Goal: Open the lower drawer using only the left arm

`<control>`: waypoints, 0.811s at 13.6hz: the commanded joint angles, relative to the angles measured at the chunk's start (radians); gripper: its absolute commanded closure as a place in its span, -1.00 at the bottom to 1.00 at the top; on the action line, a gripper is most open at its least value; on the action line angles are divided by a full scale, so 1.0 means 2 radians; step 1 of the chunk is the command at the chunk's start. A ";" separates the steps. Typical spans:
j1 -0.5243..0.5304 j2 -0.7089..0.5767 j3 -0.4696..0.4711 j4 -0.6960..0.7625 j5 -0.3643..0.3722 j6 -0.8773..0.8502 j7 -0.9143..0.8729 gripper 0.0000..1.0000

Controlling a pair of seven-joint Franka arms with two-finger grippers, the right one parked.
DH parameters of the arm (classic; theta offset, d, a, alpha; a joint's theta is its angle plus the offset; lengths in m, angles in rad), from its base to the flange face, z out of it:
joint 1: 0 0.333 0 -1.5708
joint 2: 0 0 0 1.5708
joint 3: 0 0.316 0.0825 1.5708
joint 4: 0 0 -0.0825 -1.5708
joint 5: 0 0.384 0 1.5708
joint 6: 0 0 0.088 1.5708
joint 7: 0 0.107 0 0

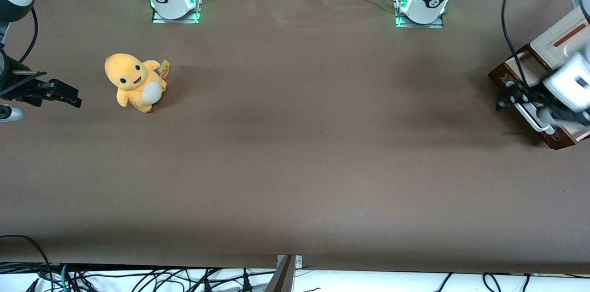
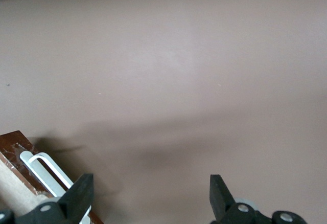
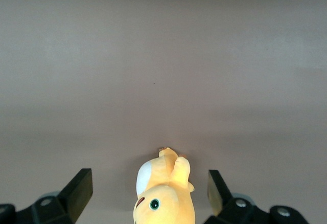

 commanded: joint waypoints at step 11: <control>-0.004 -0.054 0.007 -0.044 0.007 -0.036 0.013 -1.00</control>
